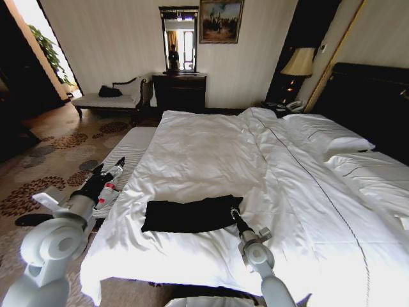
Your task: Fold the clothes on the bed.
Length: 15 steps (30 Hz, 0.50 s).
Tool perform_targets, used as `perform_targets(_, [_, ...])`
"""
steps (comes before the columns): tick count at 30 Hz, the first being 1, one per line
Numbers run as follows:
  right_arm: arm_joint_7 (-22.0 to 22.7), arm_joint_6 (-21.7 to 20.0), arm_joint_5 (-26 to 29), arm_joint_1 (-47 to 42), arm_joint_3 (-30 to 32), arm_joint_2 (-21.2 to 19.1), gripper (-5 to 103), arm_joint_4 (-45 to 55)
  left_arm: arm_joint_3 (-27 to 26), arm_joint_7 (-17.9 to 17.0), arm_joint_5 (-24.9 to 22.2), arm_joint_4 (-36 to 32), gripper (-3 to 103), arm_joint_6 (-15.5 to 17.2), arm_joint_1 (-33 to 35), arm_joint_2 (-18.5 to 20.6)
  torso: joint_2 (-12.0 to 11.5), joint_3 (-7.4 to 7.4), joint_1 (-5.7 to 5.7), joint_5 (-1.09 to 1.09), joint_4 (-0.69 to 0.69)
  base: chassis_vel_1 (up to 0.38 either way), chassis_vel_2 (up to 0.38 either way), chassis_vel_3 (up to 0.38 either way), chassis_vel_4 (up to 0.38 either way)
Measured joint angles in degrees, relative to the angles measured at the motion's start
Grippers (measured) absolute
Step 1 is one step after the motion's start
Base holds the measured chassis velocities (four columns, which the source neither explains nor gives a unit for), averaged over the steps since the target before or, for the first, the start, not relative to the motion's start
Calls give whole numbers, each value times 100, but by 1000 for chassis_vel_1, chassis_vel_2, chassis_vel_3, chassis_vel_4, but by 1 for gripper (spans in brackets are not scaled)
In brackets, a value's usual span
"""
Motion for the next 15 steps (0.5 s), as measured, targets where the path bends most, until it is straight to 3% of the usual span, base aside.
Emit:
perform_targets(2, [-36, 65, -21, -17, 21, 1, 22, 11, -41, -1, 46, -37, 100, -37, 72, -29, 0, 0, 0, 0, 1, 0, 0, 0, 0])
perform_targets(8, [-150, 198, -170, -133, 28, 63, 4, 64, -95, -3, 163, -124, 100, -117, 171, -86, 0, 0, 0, -1, 0, 0, 0, 0, 0])
perform_targets(15, [-144, 476, -216, -316, 103, 142, 4, 479, -118, -4, 270, -163, 100, -158, 273, -143, 0, 0, 0, 0, 1, 0, 0, 0, 0])
